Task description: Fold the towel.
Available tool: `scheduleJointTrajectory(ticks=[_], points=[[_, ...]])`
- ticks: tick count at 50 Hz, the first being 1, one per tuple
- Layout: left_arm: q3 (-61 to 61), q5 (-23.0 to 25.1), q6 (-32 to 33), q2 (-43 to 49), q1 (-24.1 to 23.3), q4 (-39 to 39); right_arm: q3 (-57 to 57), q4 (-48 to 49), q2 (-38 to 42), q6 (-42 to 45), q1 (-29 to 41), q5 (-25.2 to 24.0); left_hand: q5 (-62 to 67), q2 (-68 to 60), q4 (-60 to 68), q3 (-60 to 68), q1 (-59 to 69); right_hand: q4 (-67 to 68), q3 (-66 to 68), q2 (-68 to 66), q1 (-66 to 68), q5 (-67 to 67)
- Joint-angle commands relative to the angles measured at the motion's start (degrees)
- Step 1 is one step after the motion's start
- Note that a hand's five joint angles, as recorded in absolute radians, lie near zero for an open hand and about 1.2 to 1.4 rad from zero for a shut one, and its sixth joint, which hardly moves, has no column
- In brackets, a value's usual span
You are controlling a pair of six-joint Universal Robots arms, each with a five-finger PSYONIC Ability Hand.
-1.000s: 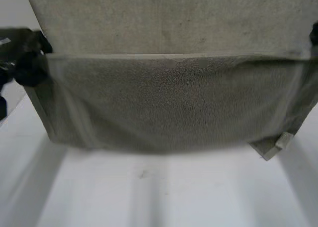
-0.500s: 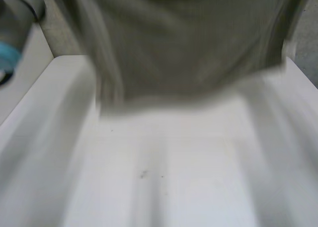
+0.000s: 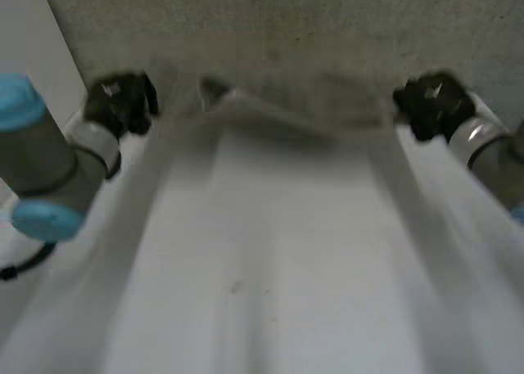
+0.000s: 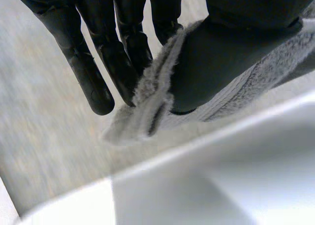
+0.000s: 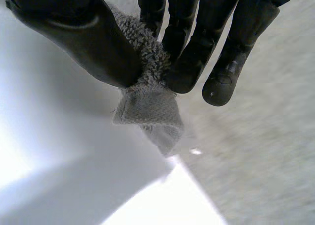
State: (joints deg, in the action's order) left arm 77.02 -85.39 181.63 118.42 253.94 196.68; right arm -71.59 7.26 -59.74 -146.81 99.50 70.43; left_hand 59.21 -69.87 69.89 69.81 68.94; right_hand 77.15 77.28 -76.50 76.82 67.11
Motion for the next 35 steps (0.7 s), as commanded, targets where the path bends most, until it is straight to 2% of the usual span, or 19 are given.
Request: scheduleJointTrajectory(ticks=[1, 5, 7, 10, 12, 13, 15, 16, 17, 18, 19, 20, 24, 29, 31, 32, 33, 34, 35], points=[[8.1, 1.1, 5.2, 6.0, 0.2, 4.0, -8.0, 5.1, 6.6, 5.0, 0.0, 0.0, 10.8, -10.1, 10.1, 10.2, 11.1, 2.9, 2.7, -3.5, 3.2, 2.9], [12.6, 0.5, 8.4, 5.8, 1.3, 2.1, -9.2, 2.8, 5.7, 8.2, -0.1, 0.4, 10.8, -10.1, 10.1, 10.2, 11.1, 2.9, 2.7, -3.5, 3.2, 2.9], [14.3, 0.5, 9.1, 4.3, 1.9, 0.8, -10.3, -2.7, 1.9, 9.2, -0.7, 1.5, 10.8, -10.1, 10.1, 10.2, 11.1, 2.9, 2.7, -3.5, 3.2, 2.9], [17.5, 0.3, 10.2, -2.2, 3.0, -2.7, -10.8, -6.2, -0.6, 9.3, -1.9, 2.1, 10.8, -10.1, 10.1, 10.2, 11.1, 2.9, 2.7, -3.5, 3.2, 2.9], [18.9, 0.5, 10.1, -5.7, 3.1, -4.5, -11.8, -13.9, -5.1, 9.6, -4.8, 2.6, 10.8, -10.1, 10.1, 10.2, 11.1, 2.9, 2.7, -3.5, 3.2, 2.9], [20.1, 0.6, 10.2, -8.7, 3.2, -6.5, -11.8, -13.9, -5.1, 9.6, -4.8, 2.6, 10.8, -10.1, 10.1, 10.2, 11.1, 2.9, 2.7, -3.5, 3.2, 2.9], [21.5, 0.5, 10.4, -12.1, 3.4, -8.8, -13.3, -23.4, -9.7, 10.7, -7.5, 2.3, 10.8, -10.1, 10.1, 10.2, 11.1, 2.9, 2.7, -3.5, 3.2, 2.9], [23.2, 0.5, 10.2, -15.6, 3.7, -11.2, -13.3, -23.4, -9.7, 10.8, -7.6, 2.3, 10.8, -10.1, 10.1, 10.2, 11.1, 2.9, 2.7, -3.5, 3.2, 2.9], [23.2, 0.5, 10.2, -15.7, 3.7, -11.2, -14.3, -28.7, -12.0, 12.7, -9.1, 1.6, 10.8, -10.1, 10.1, 10.2, 11.1, 2.9, 2.7, -3.5, 3.2, 2.9], [25.0, 0.6, 10.2, -19.6, 3.8, -14.0, -14.3, -28.7, -12.0, 12.7, -9.1, 1.6, 10.8, -10.1, 10.1, 10.2, 11.1, 2.9, 2.7, -3.5, 3.2, 2.9], [27.0, 1.2, 10.4, -23.5, 4.1, -16.7, -15.6, -33.6, -14.1, 15.8, -10.9, 0.9, 10.8, -10.1, 10.1, 10.2, 11.1, 2.9, 2.7, -3.5, 3.2, 2.9], [27.0, 1.2, 10.4, -23.5, 4.1, -16.8, -16.7, -37.6, -15.8, 19.8, -12.4, 0.3, 10.8, -10.1, 10.1, 10.2, 11.1, 2.9, 2.7, -3.5, 3.2, 2.9], [31.9, 1.7, 10.4, -31.2, 5.5, -19.0, -17.2, -41.3, -18.1, 25.8, -14.0, -1.3, 10.8, -10.1, 10.1, 10.2, 11.1, 2.9, 2.7, -3.5, 3.2, 2.9], [31.8, 4.3, 10.4, -29.7, 6.4, -16.0, -13.7, -36.6, -17.8, 23.8, -14.0, -1.7, 10.8, -10.1, 10.1, 10.2, 11.1, 2.9, 2.7, -3.5, 3.2, 2.9], [30.9, 5.0, 10.4, -26.5, 6.4, -14.1, -10.4, -32.4, -12.2, 20.9, -13.8, -1.6, 10.8, -10.1, 10.1, 10.2, 11.1, 2.9, 2.7, -3.5, 3.2, 2.9], [29.0, 5.0, 10.3, -22.4, 6.2, -12.3, -10.4, -32.4, -12.2, 20.9, -13.8, -1.6, 10.8, -10.1, 10.1, 10.2, 11.1, 2.9, 2.7, -3.5, 3.2, 2.9], [26.1, 4.6, 10.3, -18.1, 5.4, -11.0, -8.1, -30.9, -8.7, 20.1, -13.6, -0.9, 10.8, -10.1, 10.1, 10.2, 11.1, 2.9, 2.7, -3.5, 3.2, 2.9], [26.1, 4.6, 10.3, -18.0, 5.4, -11.0, -5.1, -30.2, -5.2, 19.4, -13.0, -0.1, 10.8, -10.1, 10.1, 10.2, 11.1, 2.9, 2.7, -3.5, 3.2, 2.9], [22.9, 4.6, 10.3, -14.3, 4.9, -10.4, -5.0, -30.2, -5.2, 19.4, -13.0, -0.1, 10.8, -10.1, 10.1, 10.2, 11.1, 2.9, 2.7, -3.5, 3.2, 2.9]])
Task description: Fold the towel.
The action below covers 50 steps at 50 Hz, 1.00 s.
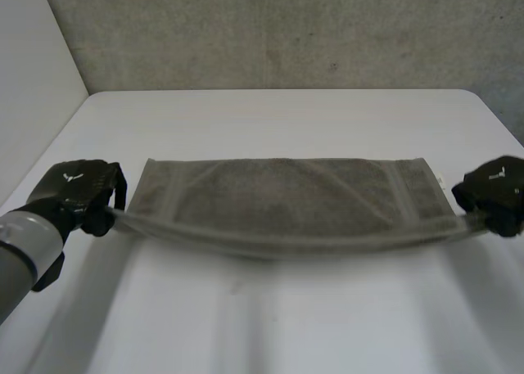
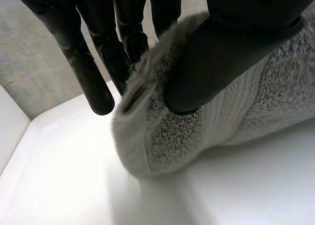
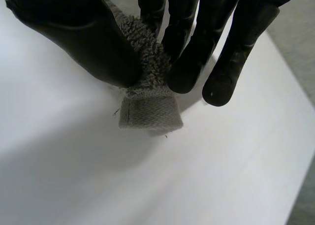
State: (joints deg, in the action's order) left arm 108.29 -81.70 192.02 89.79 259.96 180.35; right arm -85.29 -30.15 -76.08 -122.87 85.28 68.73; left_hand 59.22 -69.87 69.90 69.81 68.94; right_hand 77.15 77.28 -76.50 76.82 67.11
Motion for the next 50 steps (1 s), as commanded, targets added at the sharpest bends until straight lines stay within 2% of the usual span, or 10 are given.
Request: scheduleJointTrajectory(ticks=[1, 9, 11, 19, 21, 22, 29, 35, 41, 50], points=[[-8.5, 0.9, -0.1, 14.4, -1.1, 6.0, 12.0, 7.2, 14.3, -5.2, 2.8, 3.1, 10.8, -10.1, 10.1, 10.2, 11.1, 2.8, 2.7, -3.5, 3.2, 2.9], [-30.3, -2.1, -0.9, 34.0, -3.0, 4.9, 29.3, 7.7, 28.9, -7.3, 8.8, 11.5, 10.8, -10.1, 10.1, 10.2, 11.1, 2.8, 2.7, -3.5, 3.2, 2.9], [-38.3, -5.5, -1.0, 39.9, -3.4, 3.2, 33.1, 7.8, 31.8, -8.5, 9.1, 12.1, 10.8, -10.1, 10.1, 10.2, 11.1, 2.8, 2.7, -3.5, 3.2, 2.9], [-51.9, -6.9, -1.0, 49.8, -4.4, 1.1, 50.5, 7.9, 42.0, -13.3, 11.5, 13.3, 10.8, -10.1, 10.1, 10.2, 11.1, 2.8, 2.7, -3.5, 3.2, 2.9], [-52.8, -6.9, -1.0, 50.7, -4.4, 1.2, 53.1, 8.0, 43.6, -13.8, 11.6, 13.4, 10.8, -10.1, 10.1, 10.2, 11.1, -9.0, -9.2, 8.4, -8.7, -9.0], [-53.0, -6.6, -0.9, 51.3, -4.4, 1.4, 55.3, 8.0, 44.9, -14.6, 11.7, 14.0, -46.0, 46.6, -46.7, -46.6, -45.7, -67.2, -67.3, 66.5, -66.8, -67.1], [-52.0, -7.0, -1.7, 50.1, -5.2, 0.7, 58.3, 7.8, 46.2, -18.9, 12.5, 15.7, -59.2, 59.9, -59.9, -59.8, -58.9, -67.2, -67.3, 66.5, -66.8, -67.1], [-44.4, -6.9, -5.4, 43.7, -5.3, 0.8, 52.2, 6.4, 40.4, -25.9, 12.2, 15.6, -59.2, 59.9, -59.9, -59.8, -58.9, -67.2, -67.3, 66.5, -66.8, -67.1], [-32.9, -6.4, -7.3, 34.9, -5.4, 1.1, 33.8, 7.9, 28.3, -27.2, 10.6, 13.6, -59.2, 59.9, -59.9, -59.8, -58.9, -67.2, -67.3, 66.5, -66.8, -67.1], [-16.6, -6.4, -7.5, 23.8, -9.1, 8.2, 9.6, 20.7, 17.2, -26.8, 8.4, 9.2, -59.2, 59.9, -59.9, -59.8, -58.9, -67.2, -67.3, 66.5, -66.8, -67.1]])
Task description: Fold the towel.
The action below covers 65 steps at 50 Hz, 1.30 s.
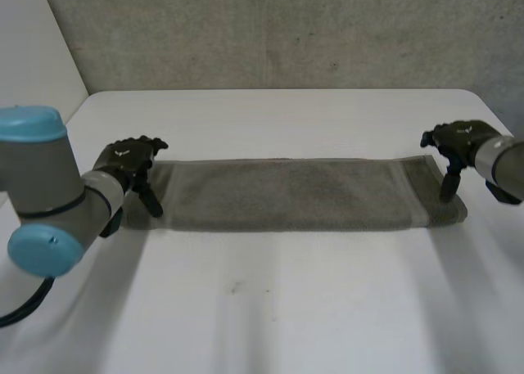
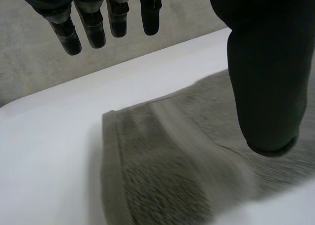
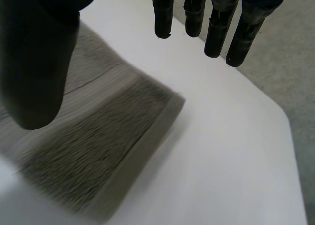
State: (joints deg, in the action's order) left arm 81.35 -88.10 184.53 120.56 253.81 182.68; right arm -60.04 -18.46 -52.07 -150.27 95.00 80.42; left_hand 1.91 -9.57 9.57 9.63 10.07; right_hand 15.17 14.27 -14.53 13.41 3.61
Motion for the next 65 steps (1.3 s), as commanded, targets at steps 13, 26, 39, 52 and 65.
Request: scheduleJointTrajectory(ticks=[13, 26, 39, 52, 65], points=[[18.4, -0.2, -2.9, -13.9, -5.6, 16.8, -28.8, 24.5, -6.3, 4.1, -2.0, -2.9, -1.9, -0.4, 0.4, 0.4, -0.1, 12.7, 13.6, -13.4, 14.5, 14.3], [19.4, -0.2, -3.3, -14.1, -5.1, 17.2, -26.0, 24.5, -2.2, 9.0, -4.1, -1.6, -1.9, -0.4, 0.4, 0.4, -0.1, 64.8, 65.7, -65.5, 66.6, 66.4], [18.9, -0.1, -3.2, -14.5, -4.9, 16.9, -22.1, 22.1, -6.7, 18.0, -17.0, -0.1, -1.9, -0.4, 0.4, 0.4, -0.1, 64.8, 65.7, -65.5, 66.6, 66.4], [8.0, -0.2, -3.5, -18.2, -5.5, 11.7, -7.0, 14.8, -9.7, 16.3, -3.9, 0.9, -1.9, -0.4, 0.4, 0.4, -0.1, 64.8, 65.7, -65.5, 66.6, 66.4], [-1.1, -0.5, -10.3, -19.5, -7.3, 2.2, -6.2, 21.5, -3.0, 13.2, 31.5, 0.7, -1.9, -0.4, 0.4, 0.4, -0.1, 64.8, 65.7, -65.5, 66.6, 66.4]])
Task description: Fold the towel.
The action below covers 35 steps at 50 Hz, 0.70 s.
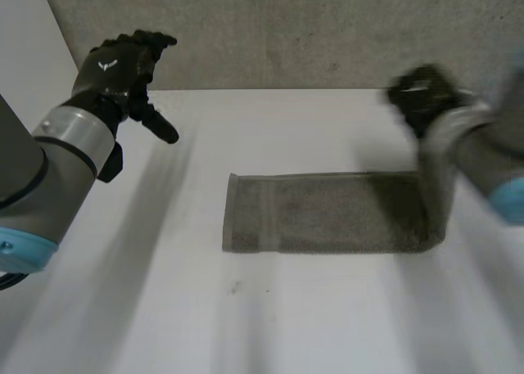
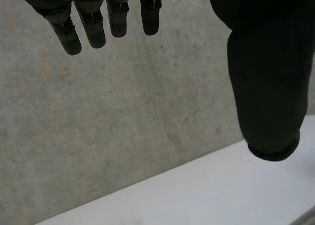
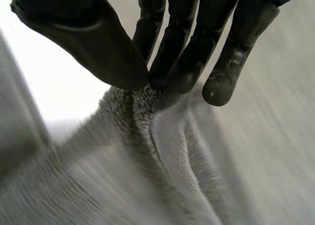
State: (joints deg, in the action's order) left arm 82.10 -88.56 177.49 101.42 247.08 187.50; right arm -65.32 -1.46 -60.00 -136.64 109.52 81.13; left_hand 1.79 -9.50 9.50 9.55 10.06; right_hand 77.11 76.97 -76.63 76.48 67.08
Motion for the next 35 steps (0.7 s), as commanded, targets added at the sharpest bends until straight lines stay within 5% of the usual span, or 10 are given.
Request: scheduleJointTrajectory(ticks=[1, 5, 14, 15, 16, 17, 18, 26, 35], points=[[-1.9, 0.0, -3.3, -0.3, -0.5, -2.7, -1.6, 5.2, 6.2, -0.4, 20.1, 0.0, -1.8, -0.5, 0.5, 0.4, -0.1, 2.9, 3.0, -3.4, 3.5, 2.9], [-1.2, -0.1, -3.1, -0.3, -0.7, -2.6, -2.8, 6.1, 10.9, 0.1, 26.1, 0.1, -1.8, -0.5, 0.5, 0.4, -0.1, 2.9, 3.0, -3.4, 3.5, 2.9], [-1.2, 0.1, -3.4, -0.2, -0.7, -2.5, -5.2, 5.7, 11.0, -0.6, 26.6, 0.3, -1.8, -0.5, 0.5, 0.4, -0.1, 2.9, 3.0, -3.4, 3.5, 2.9], [-1.2, 0.0, -3.4, -0.2, -0.7, -2.5, -6.6, 5.7, 9.1, -1.0, 26.2, 0.3, -1.8, -0.5, 0.5, 0.4, -0.1, -9.7, -9.6, 9.2, -9.1, -9.7], [-1.2, 0.0, -3.4, -0.2, -0.7, -2.5, -8.7, 5.7, 6.5, -1.7, 25.1, 0.3, -1.8, -0.5, 0.5, 0.4, -0.1, -44.3, -44.2, 43.8, -43.7, -44.3], [-1.2, 0.0, -3.4, -0.2, -0.7, -2.5, -8.7, 5.7, 6.5, -1.7, 25.1, 0.3, -1.8, -0.5, 0.5, 0.4, -0.1, -44.6, -44.5, 44.2, -44.0, -44.6], [-1.2, 0.1, -3.4, -0.2, -0.7, -2.4, -11.2, 5.8, 4.0, -2.7, 23.1, 0.3, -1.8, -0.5, 0.5, 0.4, -0.1, -67.1, -67.0, 66.6, -66.5, -67.1], [-1.1, 0.0, -3.5, 0.0, -0.7, -2.4, -26.2, 8.4, -7.0, -9.8, 8.4, -0.1, -1.8, -0.5, 0.5, 0.4, -0.1, -67.1, -67.0, 66.6, -66.5, -67.1], [-0.3, 0.9, -2.2, 3.0, -1.4, -2.2, -35.3, 9.8, -7.9, -10.9, -3.3, -0.6, -0.1, -2.2, 2.2, 2.2, 1.7, -67.1, -67.0, 66.6, -66.5, -67.1]])
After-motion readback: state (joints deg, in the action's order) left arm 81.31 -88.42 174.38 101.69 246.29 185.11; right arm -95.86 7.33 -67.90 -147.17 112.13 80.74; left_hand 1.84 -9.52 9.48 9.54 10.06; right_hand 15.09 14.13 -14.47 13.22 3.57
